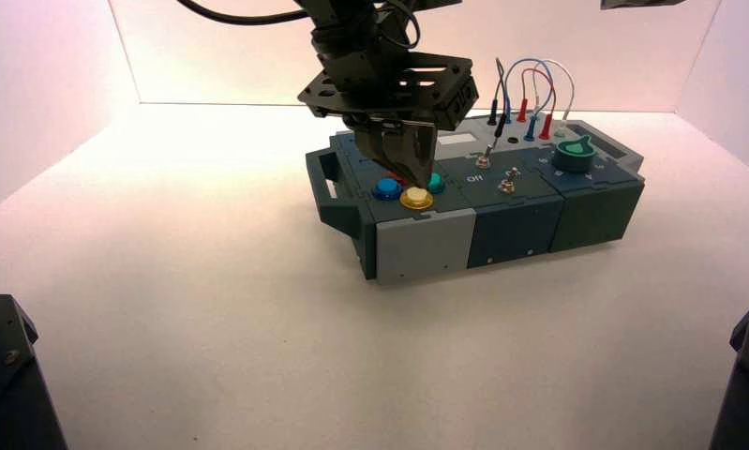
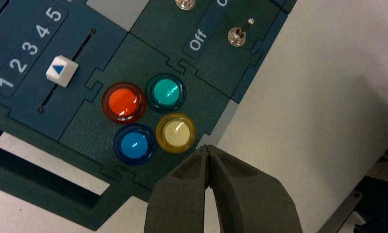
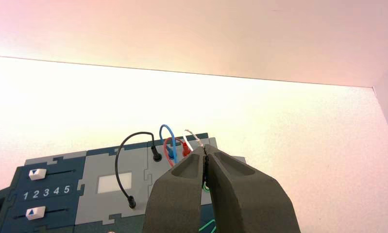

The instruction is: Push the yellow button with the left gripper.

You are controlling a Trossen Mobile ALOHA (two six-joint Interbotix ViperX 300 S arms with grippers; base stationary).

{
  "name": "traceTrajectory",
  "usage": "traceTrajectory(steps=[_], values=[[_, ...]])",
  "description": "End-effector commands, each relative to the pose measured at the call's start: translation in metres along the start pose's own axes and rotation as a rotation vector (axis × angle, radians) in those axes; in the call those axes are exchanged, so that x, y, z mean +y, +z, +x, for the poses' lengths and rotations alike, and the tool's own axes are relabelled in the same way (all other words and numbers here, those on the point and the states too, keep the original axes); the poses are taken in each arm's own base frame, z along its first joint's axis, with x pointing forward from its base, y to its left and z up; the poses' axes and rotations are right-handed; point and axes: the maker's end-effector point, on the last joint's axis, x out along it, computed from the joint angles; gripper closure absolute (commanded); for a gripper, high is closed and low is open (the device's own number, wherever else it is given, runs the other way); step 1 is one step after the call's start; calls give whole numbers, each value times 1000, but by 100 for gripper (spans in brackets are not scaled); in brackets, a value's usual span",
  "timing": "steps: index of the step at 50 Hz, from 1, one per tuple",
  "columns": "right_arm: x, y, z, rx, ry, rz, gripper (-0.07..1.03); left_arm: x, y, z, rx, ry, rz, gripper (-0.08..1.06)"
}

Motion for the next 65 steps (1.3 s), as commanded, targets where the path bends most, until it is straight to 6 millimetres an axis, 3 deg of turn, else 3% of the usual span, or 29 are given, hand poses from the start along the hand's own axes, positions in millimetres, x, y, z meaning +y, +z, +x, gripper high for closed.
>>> traceTrajectory(steps=[1,30,65], values=[[0,14,-3,-38,0,-1,99,-7,20,-9,-56,-12,19,101],[1,15,-6,-47,1,-1,99,1,27,-8,-94,5,25,101],[1,15,-6,-47,1,-1,99,17,17,7,-47,30,-6,101]])
